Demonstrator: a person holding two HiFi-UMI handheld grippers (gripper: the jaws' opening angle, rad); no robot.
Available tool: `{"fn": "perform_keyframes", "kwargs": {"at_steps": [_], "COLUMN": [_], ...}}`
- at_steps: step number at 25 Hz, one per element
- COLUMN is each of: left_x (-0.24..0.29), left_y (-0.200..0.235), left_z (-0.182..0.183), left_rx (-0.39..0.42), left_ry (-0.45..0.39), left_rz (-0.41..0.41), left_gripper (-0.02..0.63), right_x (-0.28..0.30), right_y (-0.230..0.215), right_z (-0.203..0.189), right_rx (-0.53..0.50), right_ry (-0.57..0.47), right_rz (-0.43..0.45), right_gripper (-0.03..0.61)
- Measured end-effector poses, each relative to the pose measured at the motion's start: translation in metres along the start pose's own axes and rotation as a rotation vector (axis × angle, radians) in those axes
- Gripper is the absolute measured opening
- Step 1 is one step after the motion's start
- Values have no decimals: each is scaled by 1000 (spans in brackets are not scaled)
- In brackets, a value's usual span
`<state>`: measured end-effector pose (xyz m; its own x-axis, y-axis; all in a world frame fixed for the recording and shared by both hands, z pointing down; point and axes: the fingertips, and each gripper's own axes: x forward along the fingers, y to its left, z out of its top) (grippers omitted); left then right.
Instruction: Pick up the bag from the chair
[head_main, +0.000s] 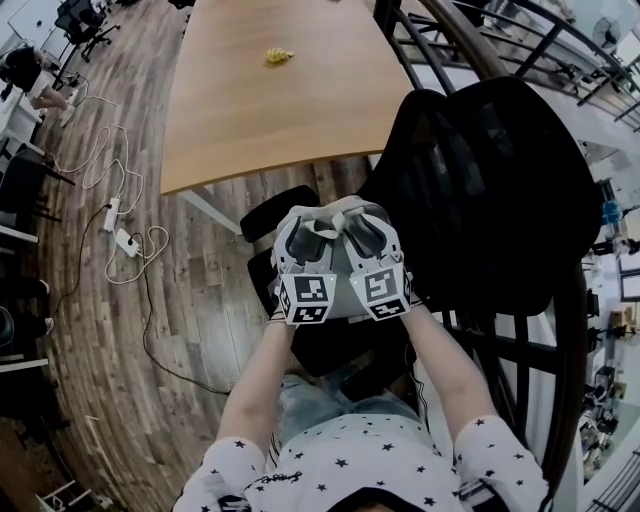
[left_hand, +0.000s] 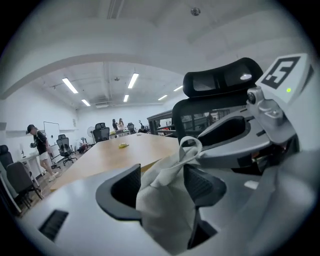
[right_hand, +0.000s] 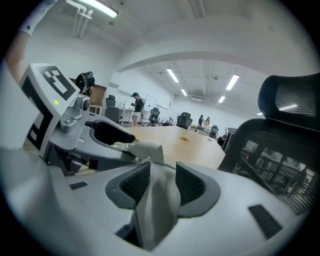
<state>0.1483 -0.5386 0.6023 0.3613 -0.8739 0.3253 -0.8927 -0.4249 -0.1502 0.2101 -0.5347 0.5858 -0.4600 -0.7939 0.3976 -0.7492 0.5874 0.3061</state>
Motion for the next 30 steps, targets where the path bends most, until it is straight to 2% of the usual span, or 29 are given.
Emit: {"fn": "perform_keyframes", "kwargs": {"at_steps": [4, 9, 16, 21, 24, 27, 30], "left_x": [4, 4, 8, 15, 17, 19, 20], "left_y": [14, 35, 44, 43, 45, 46, 40], "left_z": [10, 15, 20, 10, 10, 18, 24], "left_rx": [-32, -94, -109, -134, -156, -177, -186], "left_ry": [-34, -43, -40, -24, -11, -14, -30], "left_rz": [29, 68, 81, 76, 77, 73, 47], "left_gripper": [264, 260, 236, 202, 184, 159, 142], "right_x": [14, 30, 50, 61, 64, 60, 50], "right_y": [4, 8, 7, 6, 10, 10, 6], "right_z": [17, 31, 30, 44, 52, 55, 55], "right_rx": [-35, -26, -8, -8, 71, 159, 198], "right_ry": [-25, -32, -1, -8, -39, -77, -105], "right_rz": [38, 74, 122, 127, 152, 169, 164], "right_gripper": [150, 149, 146, 66, 3, -3, -3]}}
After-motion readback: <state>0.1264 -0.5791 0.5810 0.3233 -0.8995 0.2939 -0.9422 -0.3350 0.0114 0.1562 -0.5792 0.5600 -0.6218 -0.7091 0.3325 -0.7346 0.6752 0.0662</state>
